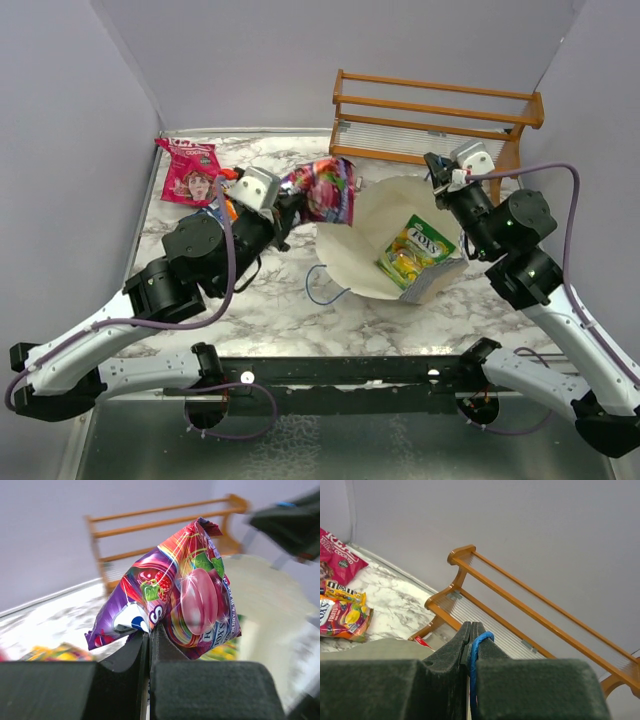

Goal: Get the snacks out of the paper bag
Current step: Place the snack at the center of the board.

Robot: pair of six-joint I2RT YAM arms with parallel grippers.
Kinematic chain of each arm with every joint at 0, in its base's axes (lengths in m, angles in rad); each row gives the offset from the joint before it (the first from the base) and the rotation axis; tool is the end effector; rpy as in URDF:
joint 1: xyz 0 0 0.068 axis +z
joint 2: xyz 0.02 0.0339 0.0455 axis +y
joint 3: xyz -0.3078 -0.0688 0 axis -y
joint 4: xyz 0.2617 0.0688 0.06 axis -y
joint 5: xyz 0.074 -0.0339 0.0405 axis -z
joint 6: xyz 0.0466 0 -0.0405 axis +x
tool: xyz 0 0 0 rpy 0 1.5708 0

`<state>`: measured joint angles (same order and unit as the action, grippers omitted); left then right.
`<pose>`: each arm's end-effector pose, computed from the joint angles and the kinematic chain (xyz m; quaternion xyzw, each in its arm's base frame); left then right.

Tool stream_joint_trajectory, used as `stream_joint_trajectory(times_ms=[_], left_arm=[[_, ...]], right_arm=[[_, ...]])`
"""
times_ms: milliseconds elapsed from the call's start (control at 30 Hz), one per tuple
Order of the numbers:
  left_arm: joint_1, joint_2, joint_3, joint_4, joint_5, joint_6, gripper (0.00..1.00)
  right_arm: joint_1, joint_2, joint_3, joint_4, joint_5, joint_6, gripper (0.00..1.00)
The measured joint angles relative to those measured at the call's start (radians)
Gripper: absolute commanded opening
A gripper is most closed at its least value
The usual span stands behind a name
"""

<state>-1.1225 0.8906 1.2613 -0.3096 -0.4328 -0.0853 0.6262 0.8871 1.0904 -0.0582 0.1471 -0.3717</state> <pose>0.0890 -0.1399 0.5106 0.1959 0.6587 -0.2829 0.6691 0.1568 0.1050 0.4811 -0.2633 0.5993 0.0481 0.7545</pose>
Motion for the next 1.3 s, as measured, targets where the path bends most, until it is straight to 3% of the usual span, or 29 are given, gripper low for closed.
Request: stream_joint_trajectory(times_ms=[200, 400, 633, 800, 933, 1033, 1167, 1233, 1300], left_arm=[[0.038, 0.034, -0.015, 0.005, -0.376, 0.056, 0.00], [0.282, 0.051, -0.095, -0.016, -0.408, 0.030, 0.00], [0.654, 0.219, -0.102, -0.014, -0.245, -0.052, 0.00], [0.923, 0.437, -0.108, -0.019, 0.002, -0.190, 0.00], [1.055, 0.594, -0.108, -0.045, 0.167, -0.256, 0.00], [1.093, 0.652, -0.108, -0.076, 0.244, -0.268, 0.18], [1.114, 0.661, -0.108, -0.082, 0.278, -0.268, 0.57], [1.122, 0.639, -0.113, -0.075, 0.299, -0.267, 0.61], [1.122, 0.583, -0.154, -0.044, 0.326, -0.274, 0.71]], right_arm=[[0.000, -0.055, -0.016, 0.000, 0.002, -0.004, 0.02], [0.000, -0.083, -0.019, 0.000, 0.002, -0.023, 0.02], [0.000, -0.087, -0.032, -0.002, -0.004, -0.026, 0.02], [0.000, -0.086, -0.032, -0.001, -0.037, -0.017, 0.02], [0.000, -0.077, -0.031, -0.001, -0.070, 0.003, 0.02], [0.000, -0.072, -0.031, -0.001, -0.087, 0.014, 0.02], [0.000, -0.066, -0.031, -0.001, -0.101, 0.031, 0.02], [0.000, -0.064, -0.031, 0.000, -0.111, 0.036, 0.02], [0.000, -0.061, -0.031, 0.000, -0.116, 0.036, 0.02]])
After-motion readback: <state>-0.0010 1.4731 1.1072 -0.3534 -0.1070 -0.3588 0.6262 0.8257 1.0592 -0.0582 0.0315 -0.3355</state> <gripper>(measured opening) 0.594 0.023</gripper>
